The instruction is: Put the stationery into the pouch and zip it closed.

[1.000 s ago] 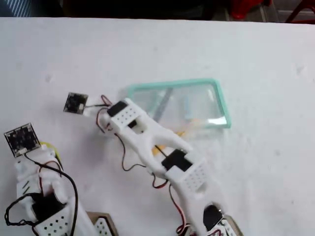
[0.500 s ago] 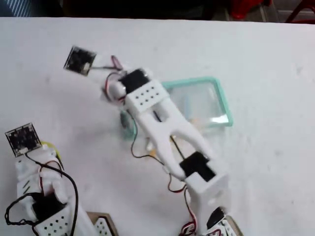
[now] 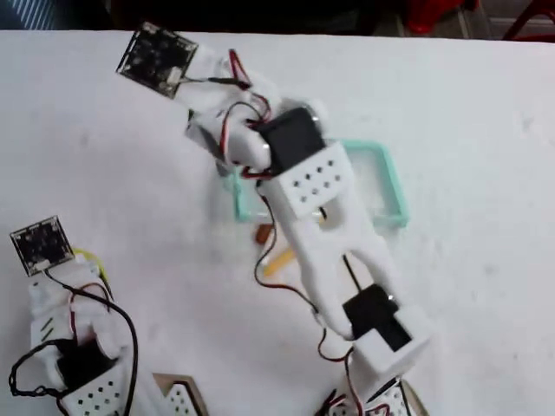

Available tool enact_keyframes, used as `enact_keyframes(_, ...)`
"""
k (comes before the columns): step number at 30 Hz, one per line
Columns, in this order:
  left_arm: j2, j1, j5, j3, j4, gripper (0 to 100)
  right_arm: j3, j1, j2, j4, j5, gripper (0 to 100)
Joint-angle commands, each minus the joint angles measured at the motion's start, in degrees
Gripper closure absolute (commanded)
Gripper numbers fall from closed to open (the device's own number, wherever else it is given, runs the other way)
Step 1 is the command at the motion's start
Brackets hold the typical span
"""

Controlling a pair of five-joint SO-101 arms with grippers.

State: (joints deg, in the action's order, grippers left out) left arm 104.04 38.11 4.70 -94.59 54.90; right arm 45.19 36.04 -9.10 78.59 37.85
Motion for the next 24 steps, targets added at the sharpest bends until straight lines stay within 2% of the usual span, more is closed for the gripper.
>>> enact_keyframes(1, 0.57, -3.91, -0.18, 2.29, 0.35, 88, 7.12, -3.03, 4.88, 0.75, 0.18, 98.2)
enact_keyframes(9, 0.57, -19.65, -0.18, 5.10, 2.02, 87, 14.42, -11.91, 6.99, 4.88, 0.18, 98.2)
enact_keyframes(13, 0.57, -25.36, -2.02, 12.31, 5.27, 71, 17.14, -15.69, 8.31, 4.97, -2.64, 98.2)
enact_keyframes(15, 0.57, -28.18, -5.45, 17.32, 7.30, 68, 18.20, -17.01, 9.01, 4.97, -4.04, 98.2)
enact_keyframes(20, 0.48, -39.16, -6.68, 28.13, 10.11, 71, 18.64, -17.27, 10.68, 4.79, -6.77, 98.2)
enact_keyframes(24, 0.48, -46.02, -6.59, 32.09, 9.85, 80, 18.64, -17.27, 12.00, 4.00, -7.30, 98.2)
